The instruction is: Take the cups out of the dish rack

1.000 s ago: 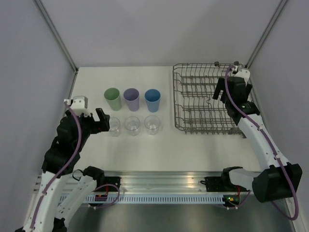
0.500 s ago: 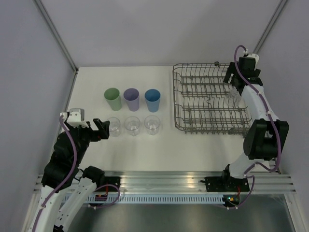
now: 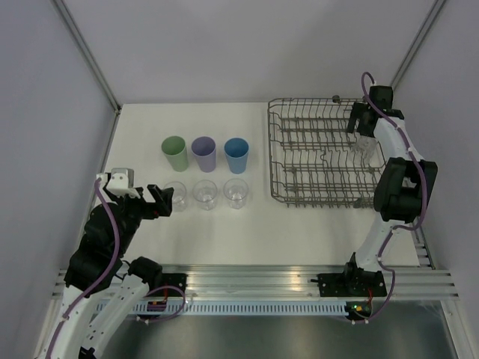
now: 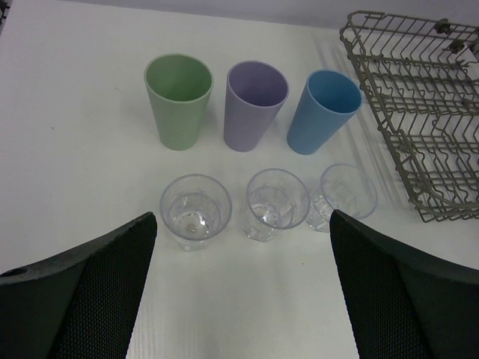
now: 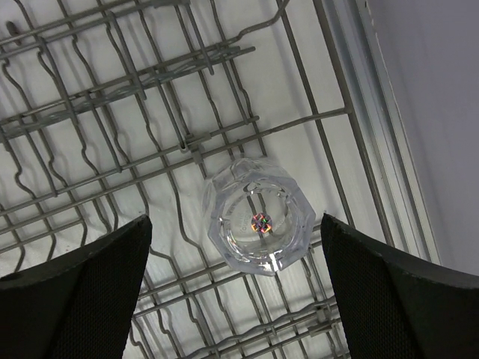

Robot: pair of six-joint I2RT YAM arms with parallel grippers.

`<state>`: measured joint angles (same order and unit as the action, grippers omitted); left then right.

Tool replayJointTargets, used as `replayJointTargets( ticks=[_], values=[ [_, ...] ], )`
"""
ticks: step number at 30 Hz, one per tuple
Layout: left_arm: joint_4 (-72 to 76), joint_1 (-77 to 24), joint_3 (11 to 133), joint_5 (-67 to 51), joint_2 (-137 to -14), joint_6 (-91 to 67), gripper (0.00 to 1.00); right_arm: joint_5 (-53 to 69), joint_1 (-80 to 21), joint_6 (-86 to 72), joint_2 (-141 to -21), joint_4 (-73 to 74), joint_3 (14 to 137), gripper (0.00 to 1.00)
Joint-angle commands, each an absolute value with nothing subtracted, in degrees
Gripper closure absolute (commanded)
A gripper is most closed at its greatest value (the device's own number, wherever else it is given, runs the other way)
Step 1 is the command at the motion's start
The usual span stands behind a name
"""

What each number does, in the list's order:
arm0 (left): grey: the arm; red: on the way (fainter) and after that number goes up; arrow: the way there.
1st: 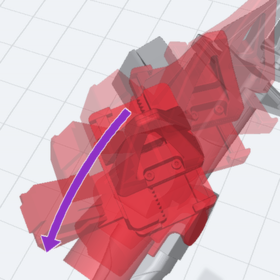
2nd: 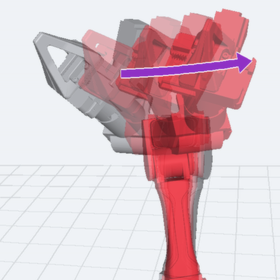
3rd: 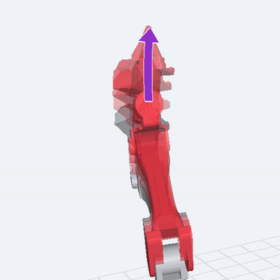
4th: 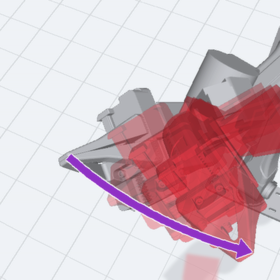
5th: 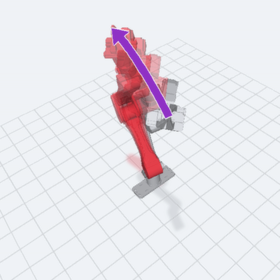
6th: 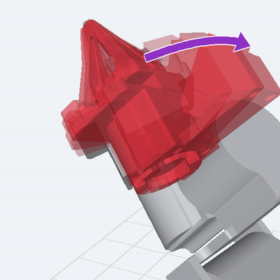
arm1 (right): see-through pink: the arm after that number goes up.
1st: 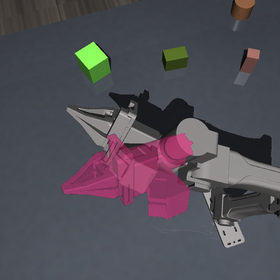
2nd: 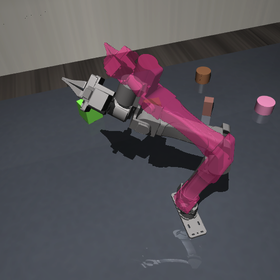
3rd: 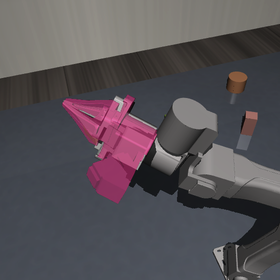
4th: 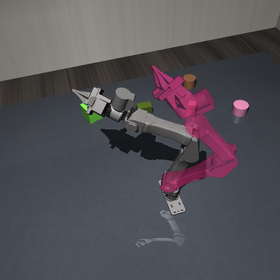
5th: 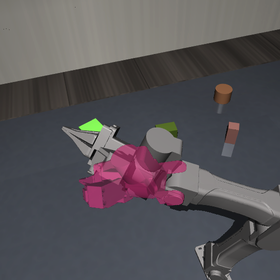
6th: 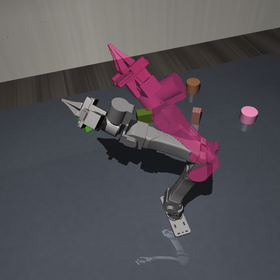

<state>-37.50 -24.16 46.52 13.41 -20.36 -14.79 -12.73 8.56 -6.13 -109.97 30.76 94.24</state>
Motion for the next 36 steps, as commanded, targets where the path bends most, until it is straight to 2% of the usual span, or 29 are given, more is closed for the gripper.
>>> replayJointTargets(
  ticks=[1,12,20,27,36],
  values=[
    [-35.16,-24.87,46.32,13.71,-19.95,-15.56,0.0,-12.91,9.14,-4.75,-111.7,33.04,95.98,0.02],
    [-35.07,-25.75,46.23,13.62,-20.21,-15.38,0.0,-10.46,10.9,-3.87,-115.22,32.43,94.22,0.03],
    [-35.07,-26.19,46.14,13.62,-20.3,-15.29,0.0,-10.19,10.99,-3.95,-116.54,32.61,92.99,0.11],
    [-35.07,-26.37,46.14,13.54,-20.48,-15.21,0.0,-11.16,10.99,-4.04,-115.32,32.78,93.17,0.24],
    [-35.07,-26.45,46.14,13.54,-20.39,-15.21,0.0,-11.77,11.07,-4.83,-112.86,32.17,92.2,0.5]
  ],
)
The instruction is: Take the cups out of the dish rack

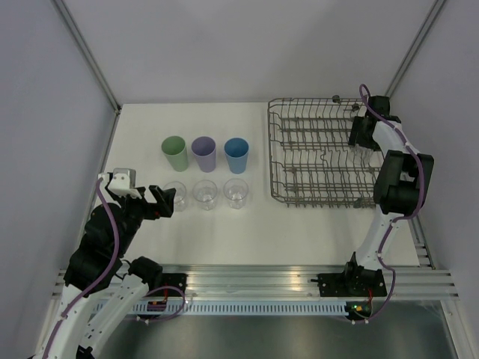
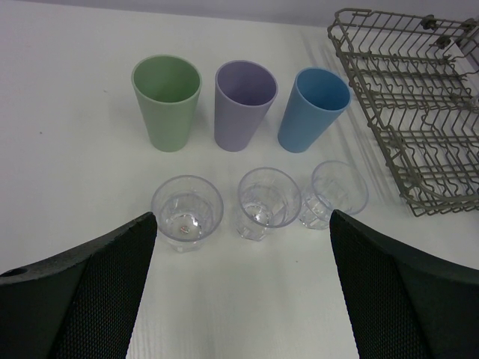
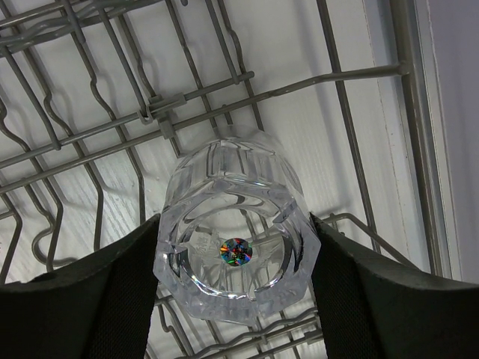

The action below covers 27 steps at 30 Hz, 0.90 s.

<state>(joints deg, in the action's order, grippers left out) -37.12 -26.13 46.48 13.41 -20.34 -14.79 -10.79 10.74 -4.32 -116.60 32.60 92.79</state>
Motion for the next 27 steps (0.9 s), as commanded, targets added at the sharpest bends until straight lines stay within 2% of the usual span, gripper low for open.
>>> replayJointTargets(
  ticks=[1,11,18,27],
  values=[
    [-35.07,-26.46,46.14,13.62,-20.39,-15.21,0.0,-11.86,11.07,-5.09,-112.07,32.08,92.11,0.52],
    [-35.07,-26.46,46.05,13.8,-20.65,-15.21,0.0,-11.52,11.07,-6.85,-105.12,31.64,91.67,0.57],
    [-35.16,-26.46,46.93,13.45,-22.93,-15.12,0.0,2.15,9.32,-10.45,-94.77,28.22,88.16,0.6],
    [-35.07,-26.46,49.39,8.53,-25.13,-17.74,0.0,17.04,-2.97,-16.86,-83.78,16.27,79.2,0.6]
  ],
)
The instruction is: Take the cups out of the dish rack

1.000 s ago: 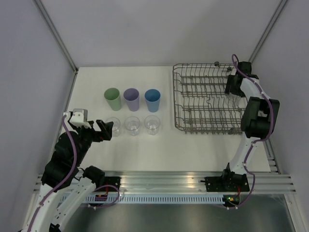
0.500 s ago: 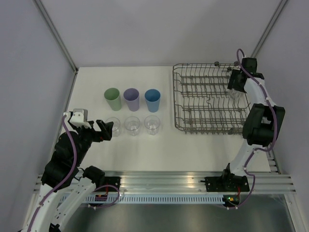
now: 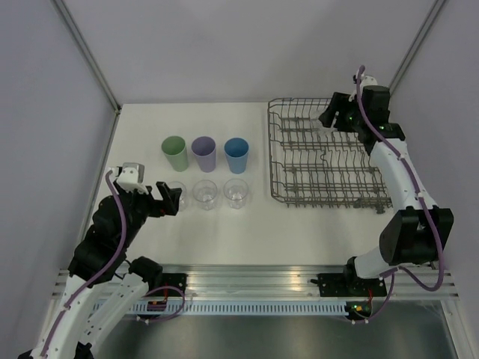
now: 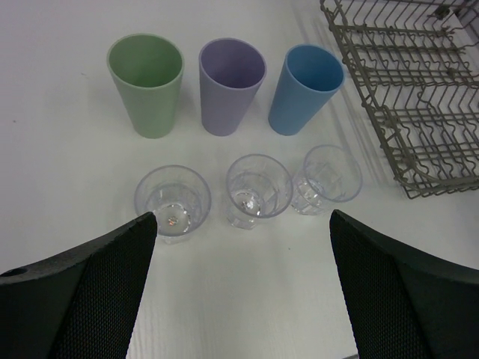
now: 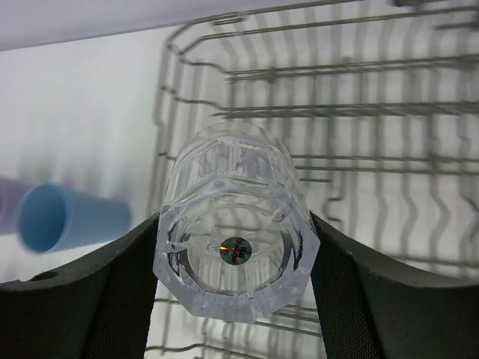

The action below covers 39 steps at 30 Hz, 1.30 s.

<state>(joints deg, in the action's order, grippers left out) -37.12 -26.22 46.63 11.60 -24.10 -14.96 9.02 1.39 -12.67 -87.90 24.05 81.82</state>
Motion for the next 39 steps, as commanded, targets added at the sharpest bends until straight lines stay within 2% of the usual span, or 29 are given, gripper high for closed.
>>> replayJointTargets(
  ticks=[1,6,12,21,28,30,32,34,36,37,39],
  values=[
    [-34.81,-26.46,49.57,6.61,-25.48,-18.36,0.0,18.09,-5.6,-17.74,-83.15,14.08,78.49,0.6],
    [-30.94,-26.46,50.01,-0.52,-27.95,-23.45,0.0,29.16,-12.03,-26.35,-80.16,3.54,73.4,0.6],
    [-23.56,-26.46,50.01,-8.87,-29.62,-30.49,0.0,39.88,-22.04,-40.85,-79.54,-17.18,67.77,0.61],
    [-12.05,-26.46,50.62,-18.44,-30.15,-41.3,0.0,41.84,-37.07,-52.02,-81.38,-34.25,63.81,0.61],
    [-10.55,-26.46,53.08,-22.14,-30.06,-44.56,0.02,43.33,-43.32,-59.06,-85.78,-45.08,64.68,0.61],
    [-10.28,-26.46,53.87,-23.29,-29.62,-45.09,0.08,43.07,-44.81,-58.97,-86.31,-45.61,65.21,0.61],
    [-10.37,-26.46,54.57,-23.82,-29.1,-45.0,0.21,42.81,-45.26,-58.97,-86.4,-45.7,65.48,0.61],
    [-10.46,-26.46,54.93,-24.43,-28.74,-45.0,0.38,42.71,-45.44,-58.97,-86.31,-45.97,65.65,0.61],
    [-10.55,-26.46,55.2,-24.78,-28.39,-45.0,0.5,42.63,-45.53,-59.41,-86.31,-46.84,65.83,0.61],
    [-10.55,-26.46,55.37,-24.96,-28.48,-45.0,0.6,42.8,-45.79,-59.5,-86.4,-47.11,66.0,0.61],
    [-10.55,-26.46,55.46,-25.31,-28.74,-45.17,0.71,42.71,-46.31,-59.41,-86.4,-47.02,66.36,0.61]
  ],
)
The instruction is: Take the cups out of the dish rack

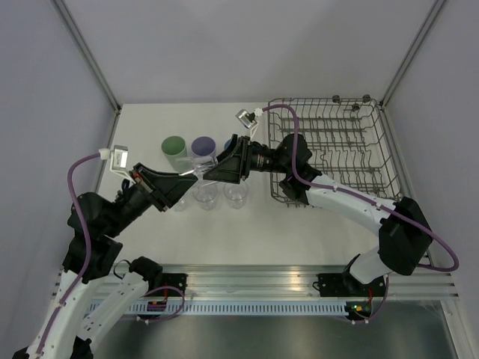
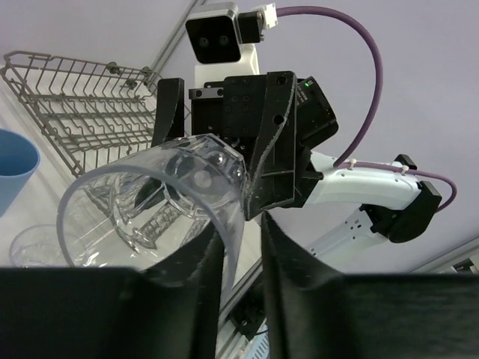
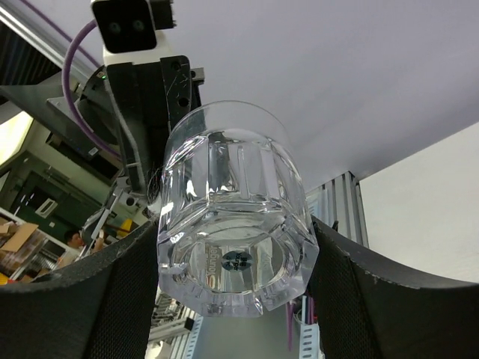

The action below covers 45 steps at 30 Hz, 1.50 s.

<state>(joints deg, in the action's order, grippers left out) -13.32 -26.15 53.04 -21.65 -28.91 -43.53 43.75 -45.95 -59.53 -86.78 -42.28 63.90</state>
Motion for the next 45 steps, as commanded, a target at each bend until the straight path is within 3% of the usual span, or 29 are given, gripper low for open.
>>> replayJointTargets(
  ticks=[1,6,14,15,17,18,19,26,34,41,45],
  values=[
    [-10.55,-26.46,55.46,-25.66,-28.91,-45.26,0.78,42.63,-46.41,-59.41,-86.48,-47.11,66.44,0.61],
    [-11.25,-26.46,55.63,-26.37,-29.53,-44.91,0.98,42.54,-46.41,-58.89,-86.13,-46.5,66.62,0.62],
    [-14.49,-26.46,57.13,-27.95,-30.85,-41.14,0.98,42.36,-46.41,-56.16,-86.04,-43.42,68.47,0.58],
    [-15.2,-26.46,57.39,-28.12,-31.11,-40.35,0.98,42.28,-46.41,-55.73,-85.96,-43.24,68.55,0.54],
    [-16.78,-26.46,58.09,-27.6,-31.46,-37.98,0.98,41.23,-46.32,-54.41,-85.69,-40.8,68.82,0.32],
    [-18.44,-26.46,58.36,-27.16,-31.64,-37.1,0.98,40.7,-46.32,-53.45,-85.43,-39.56,69.08,0.11],
    [-19.59,-26.46,59.06,-26.64,-31.73,-35.35,0.98,40.0,-46.41,-51.09,-84.99,-37.9,69.34,0.03],
    [-27.41,-26.46,62.31,-19.97,-32.52,-28.48,0.98,31.65,-46.23,-38.34,-81.74,-18.33,72.07,0.02],
    [-38.75,-26.46,67.49,-6.96,-40.58,-20.31,0.98,13.83,-46.14,-25.94,-75.94,2.69,74.97,0.02],
    [-49.47,-26.28,73.03,12.97,-50.86,-15.91,0.98,6.17,-46.14,-19.69,-70.32,11.5,74.18,0.02],
    [-51.77,-23.22,73.83,16.53,-55.98,-15.03,0.98,2.12,-46.23,-17.67,-65.58,16.08,72.51,0.02]
  ],
)
